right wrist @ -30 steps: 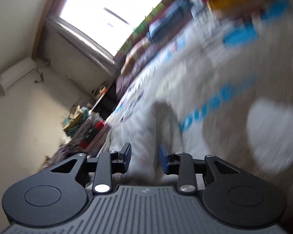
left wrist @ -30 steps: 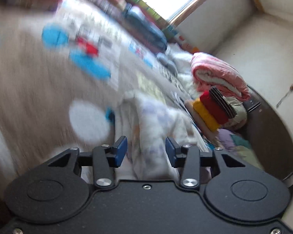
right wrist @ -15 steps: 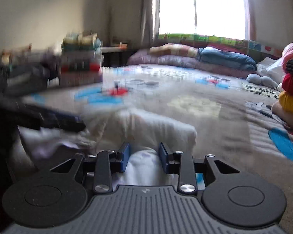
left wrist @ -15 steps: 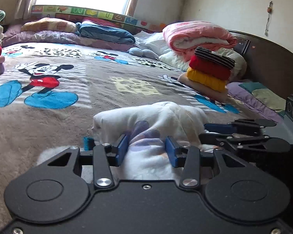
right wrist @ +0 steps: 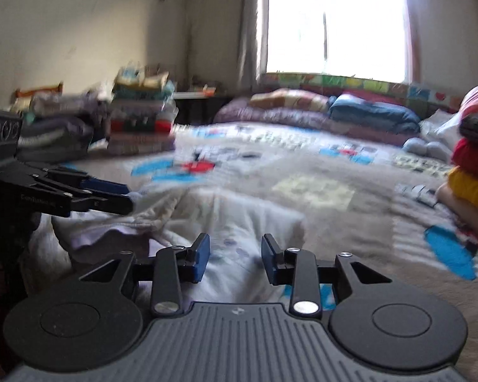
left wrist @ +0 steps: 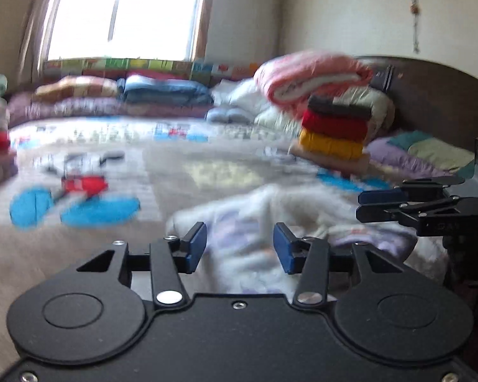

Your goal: Fold clothes

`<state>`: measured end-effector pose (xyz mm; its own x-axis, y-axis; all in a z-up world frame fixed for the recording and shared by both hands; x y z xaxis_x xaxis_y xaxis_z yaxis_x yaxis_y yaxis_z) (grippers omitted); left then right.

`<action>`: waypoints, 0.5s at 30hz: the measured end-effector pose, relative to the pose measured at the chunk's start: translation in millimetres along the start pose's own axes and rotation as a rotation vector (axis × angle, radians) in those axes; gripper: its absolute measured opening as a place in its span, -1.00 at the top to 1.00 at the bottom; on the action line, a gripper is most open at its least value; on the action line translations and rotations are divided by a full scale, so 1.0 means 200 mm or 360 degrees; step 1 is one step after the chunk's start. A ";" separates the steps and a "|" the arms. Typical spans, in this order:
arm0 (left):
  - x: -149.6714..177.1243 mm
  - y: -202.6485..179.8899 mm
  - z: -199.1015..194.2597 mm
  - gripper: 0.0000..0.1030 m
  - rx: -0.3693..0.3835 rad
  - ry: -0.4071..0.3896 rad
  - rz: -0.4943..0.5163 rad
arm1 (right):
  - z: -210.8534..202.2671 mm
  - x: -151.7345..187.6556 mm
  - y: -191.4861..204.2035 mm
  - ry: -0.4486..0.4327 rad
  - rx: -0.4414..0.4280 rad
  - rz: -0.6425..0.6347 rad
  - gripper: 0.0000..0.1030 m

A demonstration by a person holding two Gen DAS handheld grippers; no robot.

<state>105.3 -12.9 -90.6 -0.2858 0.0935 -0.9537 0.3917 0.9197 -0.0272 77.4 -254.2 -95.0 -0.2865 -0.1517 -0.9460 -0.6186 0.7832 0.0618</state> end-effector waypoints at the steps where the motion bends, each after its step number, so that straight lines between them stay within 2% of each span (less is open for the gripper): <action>1: -0.04 0.00 0.02 0.11 0.0020 -0.0010 0.0039 | -0.01 -0.03 0.00 -0.0017 0.0016 -0.0017 0.31; 4: -0.13 -0.03 0.11 0.14 0.0103 -0.0007 0.0169 | 0.06 -0.12 0.01 -0.0009 0.0021 -0.0091 0.32; 6: -0.15 -0.07 0.20 0.28 0.0181 0.0035 0.0272 | 0.12 -0.16 0.02 0.0004 -0.0005 -0.0131 0.32; 8: -0.10 -0.11 0.30 0.50 0.0242 0.0136 0.0342 | 0.20 -0.17 0.02 0.0057 -0.0026 -0.0182 0.32; 10: -0.03 -0.16 0.40 0.53 0.0287 0.0260 0.0397 | 0.27 -0.13 0.00 0.0126 -0.0051 -0.0152 0.32; 13: 0.02 -0.16 0.43 0.54 0.0286 0.0275 0.0426 | 0.35 -0.03 -0.04 0.0271 -0.0083 -0.0133 0.31; 15: 0.04 -0.17 0.44 0.54 0.0283 0.0271 0.0443 | 0.37 0.02 -0.04 0.0291 -0.0099 -0.0165 0.31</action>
<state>167.5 -76.5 -124.4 -0.2822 0.4067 -0.8689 0.6167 0.7707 0.1604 136.2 -216.6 -122.7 -0.3433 -0.3409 -0.8752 -0.6942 0.7198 -0.0081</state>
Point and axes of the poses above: each gripper's, at about its wrist camera, not at the fingertips, and z roughly the way its jaws point, y to its left, x to its underside, the point moved 3 cm from there along z, roughly the way its jaws point, and after that the axes turned 8 degrees about -x, right-handed, at the moved point
